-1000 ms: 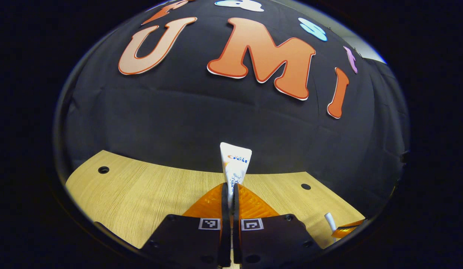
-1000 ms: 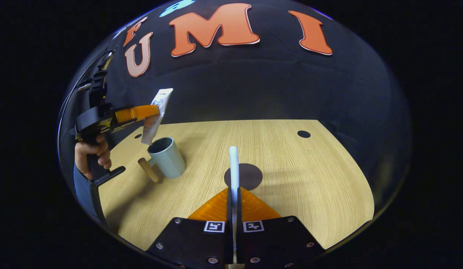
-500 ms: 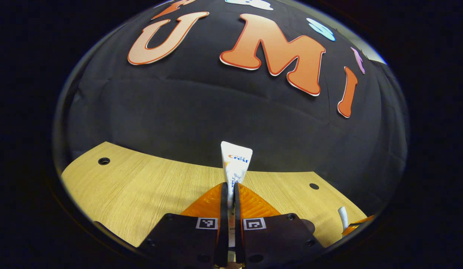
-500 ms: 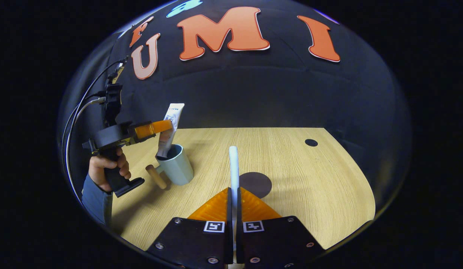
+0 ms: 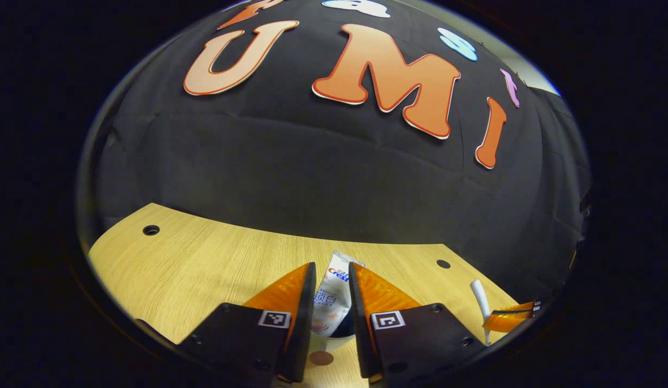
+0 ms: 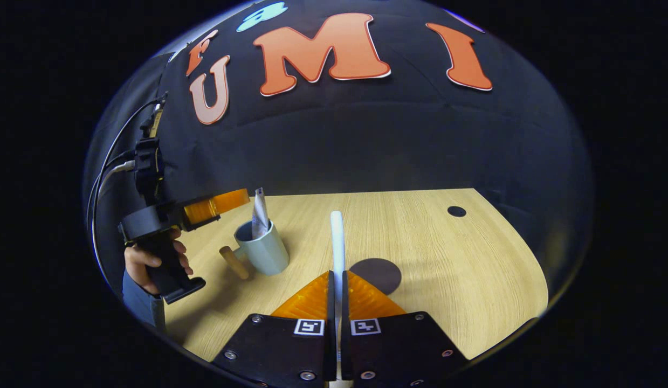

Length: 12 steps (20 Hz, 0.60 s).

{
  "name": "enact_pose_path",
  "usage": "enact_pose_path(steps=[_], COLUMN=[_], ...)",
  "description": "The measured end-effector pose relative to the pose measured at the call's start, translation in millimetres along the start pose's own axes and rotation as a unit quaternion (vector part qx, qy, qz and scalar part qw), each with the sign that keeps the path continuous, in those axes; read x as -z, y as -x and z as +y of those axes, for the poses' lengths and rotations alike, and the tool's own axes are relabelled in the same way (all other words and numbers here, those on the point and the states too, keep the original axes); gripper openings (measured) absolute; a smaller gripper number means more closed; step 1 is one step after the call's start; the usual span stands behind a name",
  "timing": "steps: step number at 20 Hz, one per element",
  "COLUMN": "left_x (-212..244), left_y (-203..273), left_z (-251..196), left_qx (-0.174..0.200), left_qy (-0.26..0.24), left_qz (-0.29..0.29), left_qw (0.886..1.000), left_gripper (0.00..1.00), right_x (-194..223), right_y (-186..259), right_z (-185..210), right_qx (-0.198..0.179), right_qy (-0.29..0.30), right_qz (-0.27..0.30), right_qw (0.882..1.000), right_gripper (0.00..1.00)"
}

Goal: Put the toothbrush and toothpaste on the desktop into the cup, then pick up the cup and place it on the coaster on the desktop.

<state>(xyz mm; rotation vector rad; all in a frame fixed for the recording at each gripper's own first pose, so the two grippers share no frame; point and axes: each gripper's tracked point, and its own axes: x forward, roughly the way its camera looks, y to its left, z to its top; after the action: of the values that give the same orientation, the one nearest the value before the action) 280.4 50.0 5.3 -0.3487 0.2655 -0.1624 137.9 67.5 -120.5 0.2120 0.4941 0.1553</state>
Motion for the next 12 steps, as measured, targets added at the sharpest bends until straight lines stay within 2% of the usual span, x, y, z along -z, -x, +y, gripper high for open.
enact_pose_path(steps=[2,4,5,6,9,10,12], left_x=[0,-1,-1,0,8,10,15], left_y=[15,31,37,44,62,67,75], left_z=[4,12,18,21,30,34,38], left_qx=[0.003,0.001,-0.003,-0.003,-0.005,-0.009,-0.014], left_qy=[0.000,-0.004,-0.007,-0.010,-0.032,-0.046,-0.071], left_qz=[0.001,0.000,0.000,0.002,0.010,0.011,0.010], left_qw=[1.000,1.000,1.000,1.000,0.999,0.999,0.997], left_gripper=[0.48,0.67,0.71,0.79,0.79,0.89,0.95], right_x=[-12,-30,-39,-45,-74,-80,-91], right_y=[-6,-17,-19,-21,-31,-34,-40], right_z=[20,40,49,56,81,88,104], right_qx=[-0.012,-0.025,-0.032,-0.038,-0.056,-0.061,-0.075], right_qy=[-0.002,-0.003,-0.004,-0.006,-0.012,-0.012,-0.010], right_qz=[-0.011,-0.026,-0.036,-0.046,-0.091,-0.103,-0.127], right_qw=[1.000,0.999,0.999,0.998,0.994,0.993,0.989], right_gripper=[0.04,0.04,0.04,0.04,0.04,0.04,0.04])
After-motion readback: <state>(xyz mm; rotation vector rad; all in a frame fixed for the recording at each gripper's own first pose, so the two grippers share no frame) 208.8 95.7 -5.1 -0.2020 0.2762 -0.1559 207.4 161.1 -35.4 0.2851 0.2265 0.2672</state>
